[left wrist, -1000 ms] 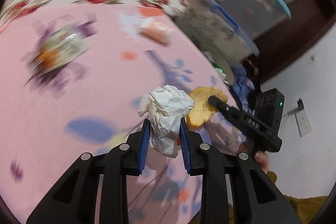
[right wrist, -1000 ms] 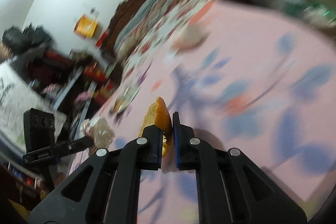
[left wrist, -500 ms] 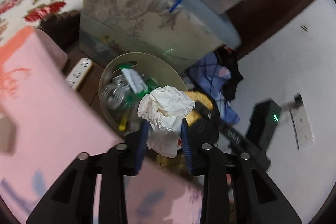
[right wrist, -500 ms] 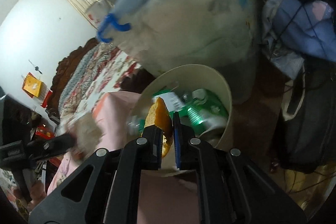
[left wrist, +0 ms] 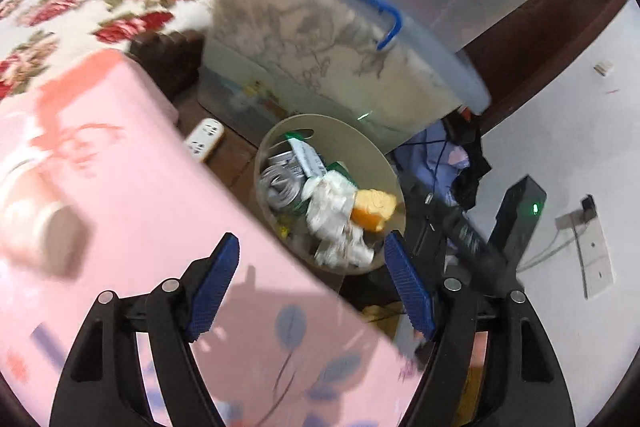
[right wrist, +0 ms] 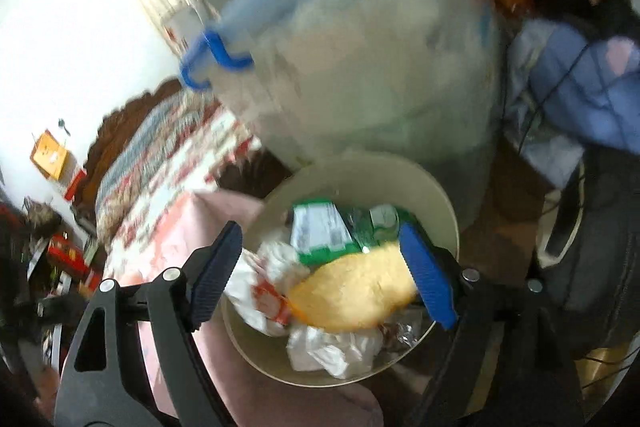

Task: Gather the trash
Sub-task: 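Carry the tissue and chip to the wastebasket and open both grippers, then reach the left gripper to the snack packet while the right gripper reaches the pink cup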

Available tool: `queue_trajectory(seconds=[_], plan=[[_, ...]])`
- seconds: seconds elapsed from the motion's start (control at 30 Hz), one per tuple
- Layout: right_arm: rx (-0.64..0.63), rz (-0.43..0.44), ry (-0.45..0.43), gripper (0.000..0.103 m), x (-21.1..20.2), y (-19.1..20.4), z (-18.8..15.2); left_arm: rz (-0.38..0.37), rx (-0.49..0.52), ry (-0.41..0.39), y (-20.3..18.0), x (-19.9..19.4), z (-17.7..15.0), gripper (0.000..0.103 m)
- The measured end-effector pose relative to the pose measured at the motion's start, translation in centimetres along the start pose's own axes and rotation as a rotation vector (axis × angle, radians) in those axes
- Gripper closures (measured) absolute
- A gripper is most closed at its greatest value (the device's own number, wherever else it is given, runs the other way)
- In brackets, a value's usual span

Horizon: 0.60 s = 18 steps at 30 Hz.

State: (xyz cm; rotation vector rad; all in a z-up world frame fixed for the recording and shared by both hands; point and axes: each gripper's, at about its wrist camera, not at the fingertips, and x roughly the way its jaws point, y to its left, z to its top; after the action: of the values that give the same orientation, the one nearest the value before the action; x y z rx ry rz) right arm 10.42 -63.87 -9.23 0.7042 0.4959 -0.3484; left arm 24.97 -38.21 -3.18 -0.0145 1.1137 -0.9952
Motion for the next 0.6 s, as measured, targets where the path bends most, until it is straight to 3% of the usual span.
queue_trajectory(seconds=[0.1, 0.2, 0.37, 0.47, 0.6], plan=[[-0.032, 0.027, -0.071, 0.022, -2.8, 2.2, 0.0, 0.027, -0.001, -0.039, 1.7, -4.6, -3.3, 0.032], [-0.070, 0.080, -0.075, 0.025, -4.3, 4.5, -0.4, 0.088, -0.020, -0.075, 4.1, -9.1, -7.5, 0.032], [-0.118, 0.223, 0.044, 0.039, -4.1, 9.8, -2.6, 0.257, -0.121, -0.148, 10.0, -16.1, -13.3, 0.031], [-0.124, 0.296, 0.138, 0.046, -2.6, 13.0, -5.0, 0.316, -0.305, -0.206, 16.7, -21.3, -16.1, 0.032], [-0.215, 0.345, 0.241, 0.052, -0.3, 18.1, -9.1, 0.402, -0.432, -0.244, 23.2, -24.9, -17.5, 0.032]])
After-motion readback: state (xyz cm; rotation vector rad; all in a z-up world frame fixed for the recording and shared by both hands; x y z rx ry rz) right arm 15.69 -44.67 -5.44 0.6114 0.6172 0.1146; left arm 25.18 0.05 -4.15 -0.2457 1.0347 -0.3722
